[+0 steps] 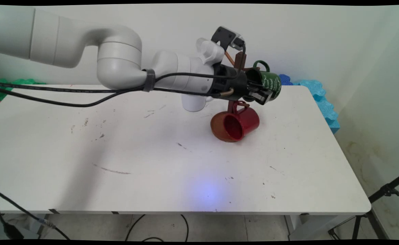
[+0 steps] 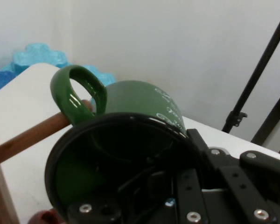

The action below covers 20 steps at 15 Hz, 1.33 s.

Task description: Place the picked object on the table

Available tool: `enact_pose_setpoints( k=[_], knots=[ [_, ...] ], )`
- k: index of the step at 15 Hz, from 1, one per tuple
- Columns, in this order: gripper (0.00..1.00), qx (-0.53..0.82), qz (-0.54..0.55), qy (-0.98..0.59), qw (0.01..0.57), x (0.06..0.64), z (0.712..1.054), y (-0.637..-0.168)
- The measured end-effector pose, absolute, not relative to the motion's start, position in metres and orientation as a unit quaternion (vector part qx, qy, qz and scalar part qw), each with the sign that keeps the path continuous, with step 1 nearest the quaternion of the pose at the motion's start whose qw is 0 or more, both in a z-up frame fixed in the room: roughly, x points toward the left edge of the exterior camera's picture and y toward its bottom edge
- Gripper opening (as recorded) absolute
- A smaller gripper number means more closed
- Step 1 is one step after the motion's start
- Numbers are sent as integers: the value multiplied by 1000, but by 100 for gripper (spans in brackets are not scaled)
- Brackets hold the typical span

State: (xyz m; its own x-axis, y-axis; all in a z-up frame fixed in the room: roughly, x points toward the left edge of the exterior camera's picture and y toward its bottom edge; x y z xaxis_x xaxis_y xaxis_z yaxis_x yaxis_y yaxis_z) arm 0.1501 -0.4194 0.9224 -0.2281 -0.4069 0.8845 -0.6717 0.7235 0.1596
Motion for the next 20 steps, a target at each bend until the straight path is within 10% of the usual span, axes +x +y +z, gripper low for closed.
enact_pose_setpoints(
  k=[20],
  knots=[
    [0,297,111,-818,481,211,992,-365]
  ],
)
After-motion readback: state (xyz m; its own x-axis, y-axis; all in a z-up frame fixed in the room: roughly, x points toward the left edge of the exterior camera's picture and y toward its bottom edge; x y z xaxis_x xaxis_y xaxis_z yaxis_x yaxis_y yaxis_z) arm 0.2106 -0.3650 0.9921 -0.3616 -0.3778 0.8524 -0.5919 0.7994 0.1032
